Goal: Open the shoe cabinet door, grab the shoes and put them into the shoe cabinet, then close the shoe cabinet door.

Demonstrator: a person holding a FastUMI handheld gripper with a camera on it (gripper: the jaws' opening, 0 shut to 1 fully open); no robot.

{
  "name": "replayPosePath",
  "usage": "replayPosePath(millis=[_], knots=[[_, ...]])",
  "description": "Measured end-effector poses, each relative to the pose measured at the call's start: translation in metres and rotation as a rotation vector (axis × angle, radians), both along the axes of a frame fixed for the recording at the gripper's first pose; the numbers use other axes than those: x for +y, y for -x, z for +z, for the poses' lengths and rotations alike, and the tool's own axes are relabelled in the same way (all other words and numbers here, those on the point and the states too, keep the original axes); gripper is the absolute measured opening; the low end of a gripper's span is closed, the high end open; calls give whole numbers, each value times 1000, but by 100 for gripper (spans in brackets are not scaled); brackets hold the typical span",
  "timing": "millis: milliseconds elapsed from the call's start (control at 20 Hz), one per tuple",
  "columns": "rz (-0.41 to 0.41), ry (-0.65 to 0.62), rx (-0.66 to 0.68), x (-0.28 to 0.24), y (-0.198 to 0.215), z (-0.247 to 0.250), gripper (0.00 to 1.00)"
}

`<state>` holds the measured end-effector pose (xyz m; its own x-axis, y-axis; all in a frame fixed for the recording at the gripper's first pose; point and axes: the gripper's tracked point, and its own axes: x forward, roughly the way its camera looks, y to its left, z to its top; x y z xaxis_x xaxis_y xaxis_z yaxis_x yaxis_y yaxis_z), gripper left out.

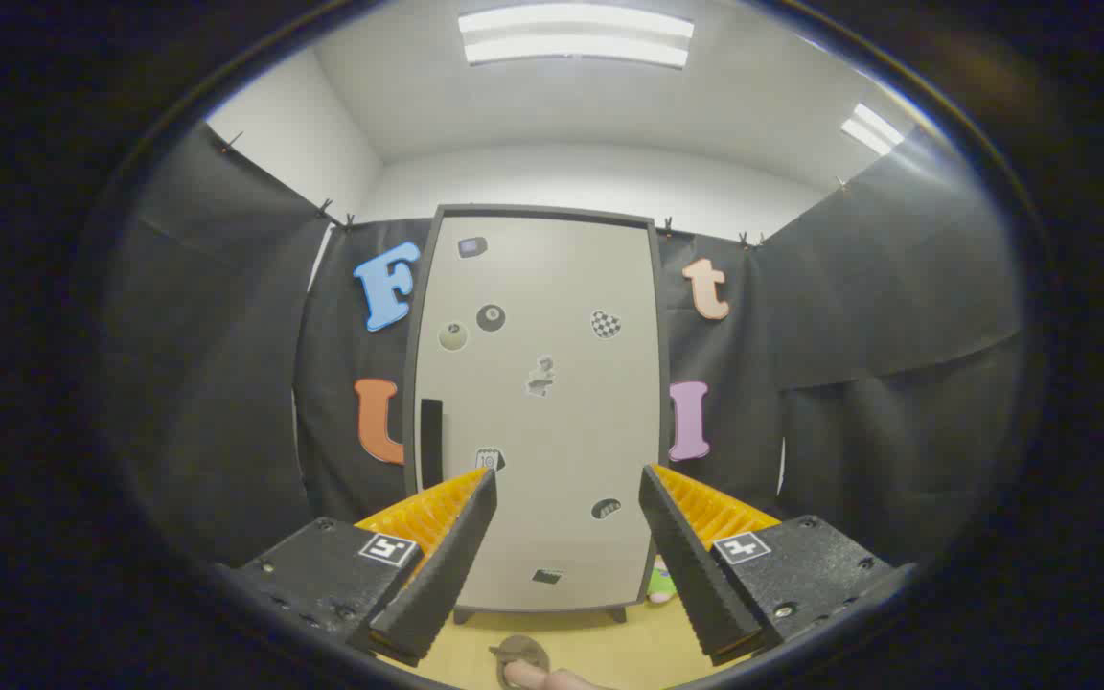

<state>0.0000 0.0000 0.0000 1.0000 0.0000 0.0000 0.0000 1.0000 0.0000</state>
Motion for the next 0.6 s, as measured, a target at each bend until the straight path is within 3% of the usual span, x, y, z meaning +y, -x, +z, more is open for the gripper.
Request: replayPosePath(millis=[600], knots=[[-1, -25, 44, -16, -32, -20, 98]])
